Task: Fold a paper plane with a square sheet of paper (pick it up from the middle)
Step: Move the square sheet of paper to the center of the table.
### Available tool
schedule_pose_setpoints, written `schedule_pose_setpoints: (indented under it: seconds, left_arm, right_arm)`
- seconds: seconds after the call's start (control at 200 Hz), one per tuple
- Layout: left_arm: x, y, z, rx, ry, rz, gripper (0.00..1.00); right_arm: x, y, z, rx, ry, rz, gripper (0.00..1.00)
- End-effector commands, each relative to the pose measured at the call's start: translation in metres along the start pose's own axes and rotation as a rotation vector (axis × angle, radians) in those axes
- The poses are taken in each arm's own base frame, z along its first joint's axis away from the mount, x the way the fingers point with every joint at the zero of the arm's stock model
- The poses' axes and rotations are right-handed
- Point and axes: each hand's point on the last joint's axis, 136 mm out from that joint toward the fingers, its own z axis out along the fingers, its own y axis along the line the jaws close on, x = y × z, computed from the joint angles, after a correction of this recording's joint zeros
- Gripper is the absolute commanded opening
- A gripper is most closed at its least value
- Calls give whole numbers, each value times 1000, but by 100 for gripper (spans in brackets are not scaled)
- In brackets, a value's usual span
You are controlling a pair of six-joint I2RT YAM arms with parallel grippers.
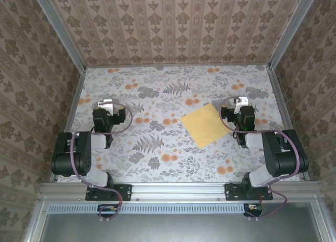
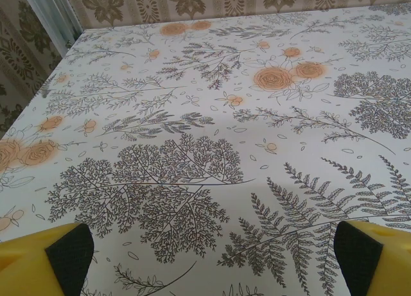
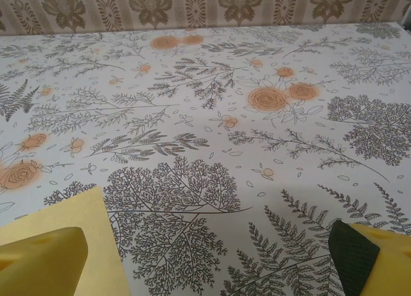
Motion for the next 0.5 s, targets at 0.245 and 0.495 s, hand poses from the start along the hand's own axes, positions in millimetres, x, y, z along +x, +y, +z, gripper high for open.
schedule_pose_setpoints:
  seconds: [0.245, 0.495]
  left_arm:
    - [-4, 1, 2, 6, -6, 16, 100]
    - [-4, 1, 3, 7, -5, 15, 100]
  right_arm:
    - [-4, 2, 2, -17, -16, -10, 100]
    - [-5, 2, 2, -17, -16, -11, 100]
